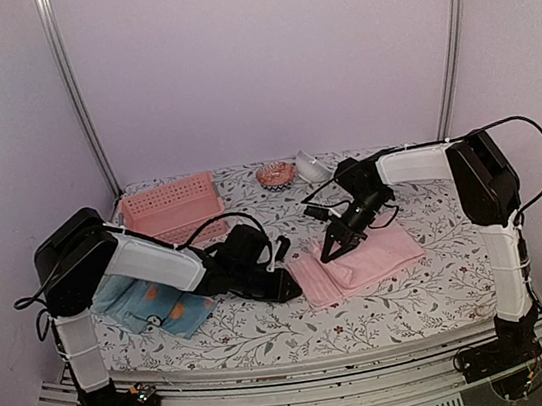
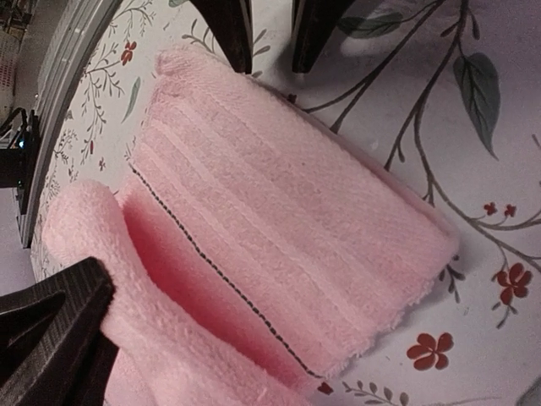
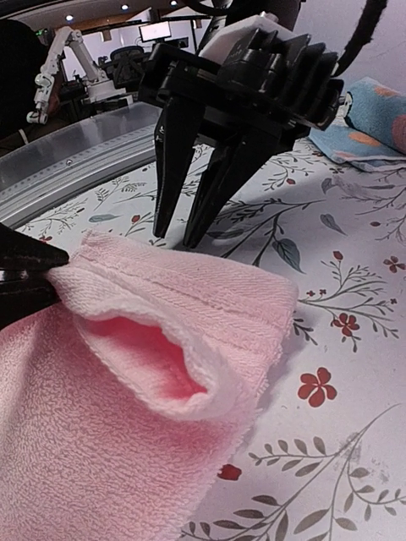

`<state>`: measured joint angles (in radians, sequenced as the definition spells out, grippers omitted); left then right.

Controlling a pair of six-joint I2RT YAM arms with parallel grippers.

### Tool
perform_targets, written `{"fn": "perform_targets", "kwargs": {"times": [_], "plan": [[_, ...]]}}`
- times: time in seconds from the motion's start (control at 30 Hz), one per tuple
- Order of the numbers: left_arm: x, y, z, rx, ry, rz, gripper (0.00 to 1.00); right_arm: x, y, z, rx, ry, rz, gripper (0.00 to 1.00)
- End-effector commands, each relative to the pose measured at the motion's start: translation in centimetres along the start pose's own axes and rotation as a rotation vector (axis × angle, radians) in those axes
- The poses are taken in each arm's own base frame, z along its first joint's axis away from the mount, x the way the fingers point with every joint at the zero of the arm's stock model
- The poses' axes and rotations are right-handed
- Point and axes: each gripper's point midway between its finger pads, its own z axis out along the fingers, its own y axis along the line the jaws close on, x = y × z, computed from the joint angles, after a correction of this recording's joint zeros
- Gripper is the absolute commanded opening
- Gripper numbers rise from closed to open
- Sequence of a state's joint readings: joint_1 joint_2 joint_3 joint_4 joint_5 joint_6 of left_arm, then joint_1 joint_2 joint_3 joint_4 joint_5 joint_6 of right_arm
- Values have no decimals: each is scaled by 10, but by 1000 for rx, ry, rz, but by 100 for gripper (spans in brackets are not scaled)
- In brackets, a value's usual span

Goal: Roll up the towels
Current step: Fold the towel at the center of the board.

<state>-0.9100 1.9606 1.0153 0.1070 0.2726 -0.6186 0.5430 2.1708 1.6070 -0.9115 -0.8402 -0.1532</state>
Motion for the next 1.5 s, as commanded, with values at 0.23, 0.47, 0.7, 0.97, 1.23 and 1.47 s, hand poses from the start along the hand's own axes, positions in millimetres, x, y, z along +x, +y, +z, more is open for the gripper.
{"fn": "perform_targets", "kwargs": {"times": [0.23, 0.47, 0.7, 0.97, 1.23, 1.47], "plan": [[33, 13, 14, -28, 104, -18, 16, -14, 14, 11, -45, -7, -29, 3], [36, 14, 15, -25, 113, -21, 15, -15, 27, 21, -80, 15, -46, 3], [37, 14, 15, -25, 115, -22, 15, -18, 24, 28, -67, 23, -48, 3], [37, 15, 9, -27, 98, -28, 16, -23, 37, 26, -131, 27, -83, 37], [33, 5, -34, -46, 21, -42, 29, -25, 52, -11, -97, -30, -192, 40], [4, -4, -61, -90, -83, 1, 46, -40, 38, -92, 125, -183, -321, 39]]}}
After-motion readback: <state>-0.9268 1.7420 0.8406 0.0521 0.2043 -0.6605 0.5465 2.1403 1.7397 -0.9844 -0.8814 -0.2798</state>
